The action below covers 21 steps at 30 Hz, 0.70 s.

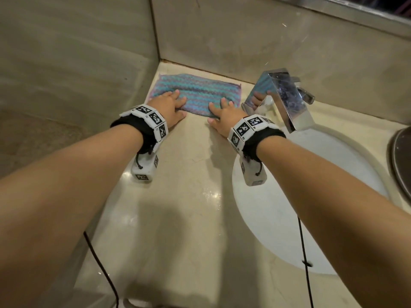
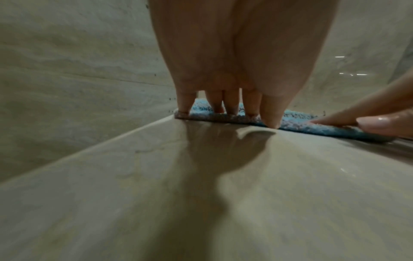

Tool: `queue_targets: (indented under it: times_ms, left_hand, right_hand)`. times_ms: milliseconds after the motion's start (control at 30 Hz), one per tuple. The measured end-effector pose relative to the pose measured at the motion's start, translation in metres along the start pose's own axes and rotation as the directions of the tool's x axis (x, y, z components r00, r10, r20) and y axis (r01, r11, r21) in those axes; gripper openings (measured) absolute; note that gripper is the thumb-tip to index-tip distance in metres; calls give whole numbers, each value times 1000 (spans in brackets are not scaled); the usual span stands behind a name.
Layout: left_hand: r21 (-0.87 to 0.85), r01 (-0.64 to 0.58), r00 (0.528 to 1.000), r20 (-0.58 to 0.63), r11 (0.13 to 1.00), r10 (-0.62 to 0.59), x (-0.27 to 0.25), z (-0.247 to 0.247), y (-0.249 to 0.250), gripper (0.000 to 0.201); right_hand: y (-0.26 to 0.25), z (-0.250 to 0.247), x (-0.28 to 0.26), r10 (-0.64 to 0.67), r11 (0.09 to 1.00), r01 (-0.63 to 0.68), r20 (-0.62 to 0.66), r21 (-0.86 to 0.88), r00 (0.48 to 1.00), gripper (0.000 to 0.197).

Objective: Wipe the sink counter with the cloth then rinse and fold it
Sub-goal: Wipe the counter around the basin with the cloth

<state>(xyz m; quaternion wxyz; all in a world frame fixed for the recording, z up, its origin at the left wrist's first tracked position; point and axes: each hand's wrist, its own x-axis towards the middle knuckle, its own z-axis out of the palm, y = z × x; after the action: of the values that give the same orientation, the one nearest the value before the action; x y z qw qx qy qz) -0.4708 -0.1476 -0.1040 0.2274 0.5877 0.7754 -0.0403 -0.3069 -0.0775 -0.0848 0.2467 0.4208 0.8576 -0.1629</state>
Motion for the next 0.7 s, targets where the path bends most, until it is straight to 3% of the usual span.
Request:
queue_targets:
  times_ms: [233,433,700]
  left_hand:
    - [-13,9,1000,10,1000,-9,-43,25,10,60]
    - [-14,24,999,-49,1000,-24,-91,51,23,59]
    - [-143,152,979,-113,978,-169,-192,107,29,52]
  right_hand:
    - [1,27,-38,-20,999,20,7,-26,1000,59]
    - [0,56,-81,-80,996,81,25,-45,996,59]
    - [-22,104,-151,-210,968,213,35,-132,977,58]
